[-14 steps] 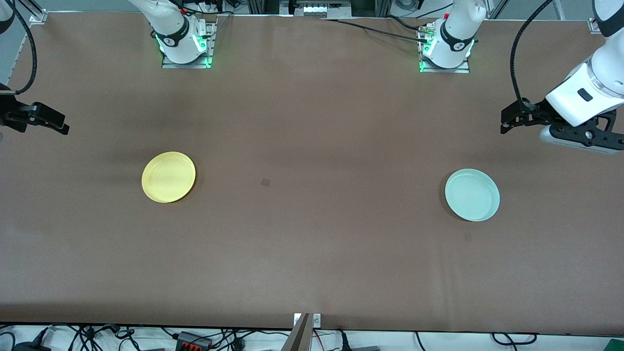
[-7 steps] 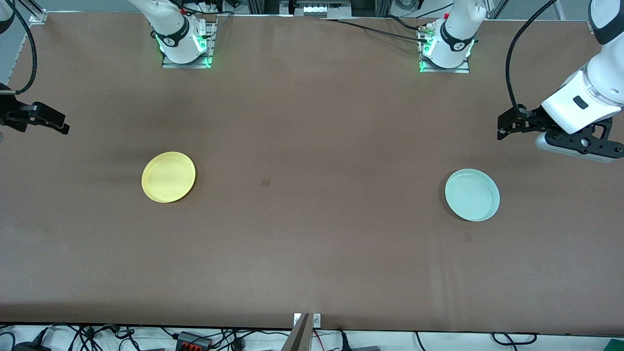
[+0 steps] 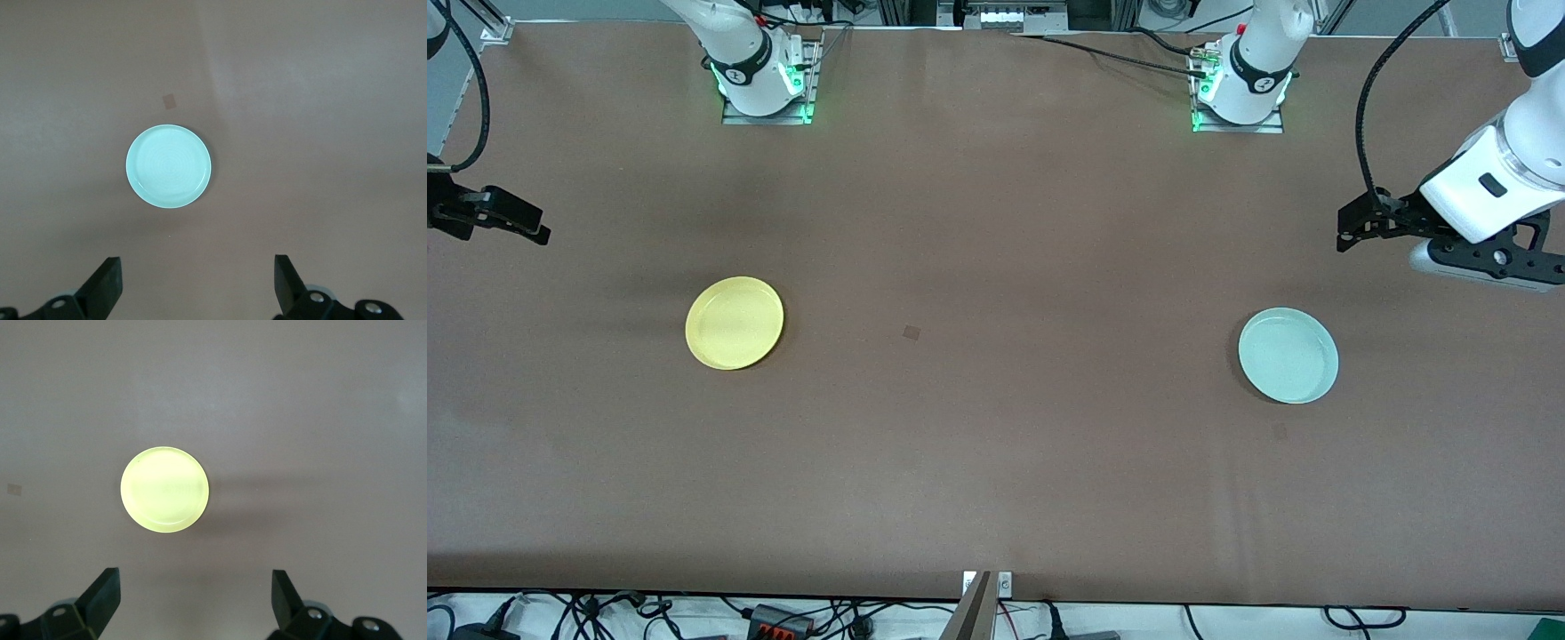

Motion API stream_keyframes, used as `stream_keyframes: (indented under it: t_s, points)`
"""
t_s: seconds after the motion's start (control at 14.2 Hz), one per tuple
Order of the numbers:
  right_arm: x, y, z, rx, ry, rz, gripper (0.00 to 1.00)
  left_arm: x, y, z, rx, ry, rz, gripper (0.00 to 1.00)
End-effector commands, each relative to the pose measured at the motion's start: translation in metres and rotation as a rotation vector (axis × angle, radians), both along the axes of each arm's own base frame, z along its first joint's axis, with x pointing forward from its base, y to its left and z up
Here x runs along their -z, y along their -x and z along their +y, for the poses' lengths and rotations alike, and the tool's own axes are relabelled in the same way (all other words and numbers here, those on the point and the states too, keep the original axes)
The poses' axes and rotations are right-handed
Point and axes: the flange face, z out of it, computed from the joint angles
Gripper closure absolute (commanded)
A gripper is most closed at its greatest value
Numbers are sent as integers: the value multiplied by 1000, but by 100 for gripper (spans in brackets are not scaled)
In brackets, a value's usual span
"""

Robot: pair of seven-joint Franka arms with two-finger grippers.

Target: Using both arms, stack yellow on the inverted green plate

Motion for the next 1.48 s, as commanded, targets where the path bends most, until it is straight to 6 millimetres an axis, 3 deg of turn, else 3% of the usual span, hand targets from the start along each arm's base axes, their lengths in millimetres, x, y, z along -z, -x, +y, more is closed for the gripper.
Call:
stream_keyframes:
  t_s: [0.0, 0.28, 0.84, 1.13, 1.41]
  points:
    - [-5, 3, -2, -22, -3, 0, 0, -8, 6, 0, -26, 4, -1, 0]
    - [-4, 3, -3, -21, -3, 3, 0, 8, 36, 13, -49, 2, -81, 0]
    - [1, 0, -2, -25, 0, 11, 0, 5, 30, 13, -50, 3, -56, 0]
    - [19, -9, 14, -49, 4, 43, 0, 4, 31, 10, -44, 3, -55, 0]
    - [18, -9, 22, -62, 9, 39, 0, 5, 33, 11, -46, 0, -36, 0]
